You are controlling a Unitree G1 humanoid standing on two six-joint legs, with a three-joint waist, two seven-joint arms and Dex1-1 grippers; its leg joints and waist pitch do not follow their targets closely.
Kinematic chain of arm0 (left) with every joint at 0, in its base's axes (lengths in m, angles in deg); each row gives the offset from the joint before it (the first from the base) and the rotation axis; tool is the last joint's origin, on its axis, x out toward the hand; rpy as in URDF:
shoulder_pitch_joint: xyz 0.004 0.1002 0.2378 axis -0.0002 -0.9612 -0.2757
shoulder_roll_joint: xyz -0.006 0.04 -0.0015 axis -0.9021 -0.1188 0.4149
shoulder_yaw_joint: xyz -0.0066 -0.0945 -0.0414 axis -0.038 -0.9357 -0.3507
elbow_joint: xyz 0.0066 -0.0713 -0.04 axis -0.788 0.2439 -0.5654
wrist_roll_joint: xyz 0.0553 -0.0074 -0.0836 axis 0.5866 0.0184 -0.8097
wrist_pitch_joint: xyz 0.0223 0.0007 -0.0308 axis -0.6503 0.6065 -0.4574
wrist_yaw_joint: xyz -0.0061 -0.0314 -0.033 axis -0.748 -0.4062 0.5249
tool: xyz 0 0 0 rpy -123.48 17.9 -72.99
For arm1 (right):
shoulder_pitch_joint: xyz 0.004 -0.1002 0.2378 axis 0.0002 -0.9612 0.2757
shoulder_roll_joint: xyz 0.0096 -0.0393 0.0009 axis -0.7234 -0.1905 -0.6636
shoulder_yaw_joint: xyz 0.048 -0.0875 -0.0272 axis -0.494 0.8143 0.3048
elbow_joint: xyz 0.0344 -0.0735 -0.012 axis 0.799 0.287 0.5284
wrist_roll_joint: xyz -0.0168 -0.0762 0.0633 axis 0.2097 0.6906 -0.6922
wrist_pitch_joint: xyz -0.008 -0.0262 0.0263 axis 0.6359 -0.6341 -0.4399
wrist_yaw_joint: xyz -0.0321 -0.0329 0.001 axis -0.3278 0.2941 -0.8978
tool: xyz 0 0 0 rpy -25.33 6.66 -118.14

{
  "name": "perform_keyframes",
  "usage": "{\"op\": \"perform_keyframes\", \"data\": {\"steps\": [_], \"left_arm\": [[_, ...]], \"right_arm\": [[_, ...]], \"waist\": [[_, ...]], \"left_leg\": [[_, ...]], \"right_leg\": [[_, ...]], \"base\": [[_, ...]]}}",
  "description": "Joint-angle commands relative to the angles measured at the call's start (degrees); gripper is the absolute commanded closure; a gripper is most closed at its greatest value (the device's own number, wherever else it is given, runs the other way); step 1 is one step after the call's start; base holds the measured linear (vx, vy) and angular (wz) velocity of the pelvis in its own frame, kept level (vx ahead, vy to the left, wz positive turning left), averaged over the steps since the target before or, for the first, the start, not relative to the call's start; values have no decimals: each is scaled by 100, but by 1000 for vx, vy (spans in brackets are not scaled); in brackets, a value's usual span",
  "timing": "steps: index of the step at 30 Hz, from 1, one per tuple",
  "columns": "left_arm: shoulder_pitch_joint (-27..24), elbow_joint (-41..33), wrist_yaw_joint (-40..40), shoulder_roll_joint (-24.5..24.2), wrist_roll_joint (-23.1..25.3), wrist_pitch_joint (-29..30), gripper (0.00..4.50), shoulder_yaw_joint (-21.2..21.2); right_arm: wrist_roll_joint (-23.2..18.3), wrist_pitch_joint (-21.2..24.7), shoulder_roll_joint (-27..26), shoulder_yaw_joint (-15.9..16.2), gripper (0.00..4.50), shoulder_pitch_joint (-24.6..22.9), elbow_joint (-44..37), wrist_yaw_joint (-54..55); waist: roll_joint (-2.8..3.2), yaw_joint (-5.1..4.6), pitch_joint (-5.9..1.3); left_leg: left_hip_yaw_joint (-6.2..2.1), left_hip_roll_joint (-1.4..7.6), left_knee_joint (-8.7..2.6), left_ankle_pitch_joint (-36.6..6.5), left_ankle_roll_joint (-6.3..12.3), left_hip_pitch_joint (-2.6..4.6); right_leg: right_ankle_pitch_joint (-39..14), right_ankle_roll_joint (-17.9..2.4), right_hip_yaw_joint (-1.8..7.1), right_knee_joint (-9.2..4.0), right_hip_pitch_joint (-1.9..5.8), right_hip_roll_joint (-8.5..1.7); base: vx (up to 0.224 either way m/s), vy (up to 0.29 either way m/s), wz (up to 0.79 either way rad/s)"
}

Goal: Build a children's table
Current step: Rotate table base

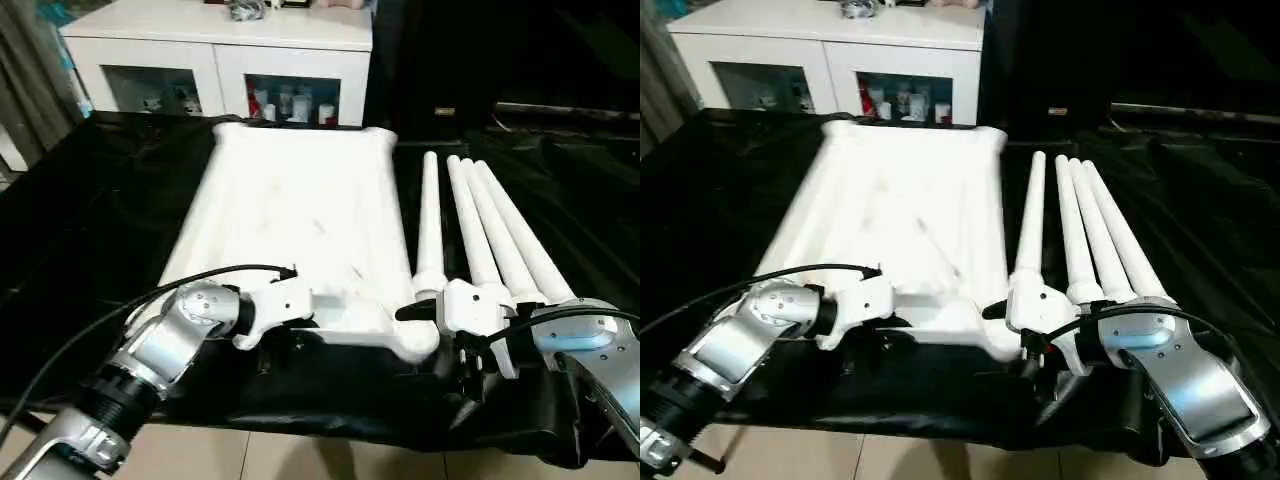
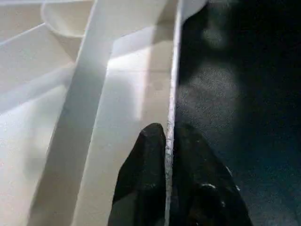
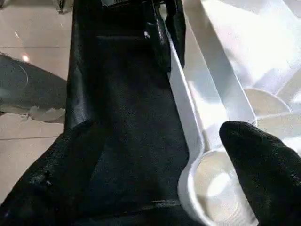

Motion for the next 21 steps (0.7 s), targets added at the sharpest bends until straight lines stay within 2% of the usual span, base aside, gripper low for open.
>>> {"op": "perform_keyframes", "data": {"steps": [1,6,9,10,13,21], "left_arm": [[8,-139,-249,-203,225,-96,437,-256],[6,-311,-532,-434,548,-224,446,-315],[-4,-401,-973,-748,1053,-380,446,-307],[-3,-399,-1042,-788,1137,-414,446,-312],[4,-367,-1188,-878,1323,-504,446,-305],[65,249,-1929,-941,1744,-1008,446,-164]], "right_arm": [[-4,-26,3,25,5,83,1,13],[3,-38,-19,25,5,87,-4,33],[6,-48,-42,31,5,67,-17,59],[7,-49,-47,35,5,67,-15,65],[16,-57,-63,58,5,80,0,73],[108,-172,-165,133,5,172,100,116]], "waist": [[-35,61,-313],[1,61,-311],[1,64,-314],[-21,60,-316],[-9,76,-324],[-26,93,-328]], "left_leg": [[-191,398,-503,-591,323,-20],[-188,415,-506,-557,327,2],[-187,409,-506,-598,326,6],[-184,406,-504,-590,321,7],[-186,413,-503,-498,317,14],[-181,406,-495,-423,370,5]], "right_leg": [[-1029,-1372,252,-429,307,-508],[-796,-1472,245,-406,298,-502],[-719,-1492,244,-397,307,-500],[-703,-1485,243,-390,309,-495],[-568,-1510,239,-371,309,-504],[-332,-1563,233,-353,316,-508]], "base": [[0,0,0],[0,0,0],[0,0,0],[0,0,0],[0,0,0],[0,0,0]]}}
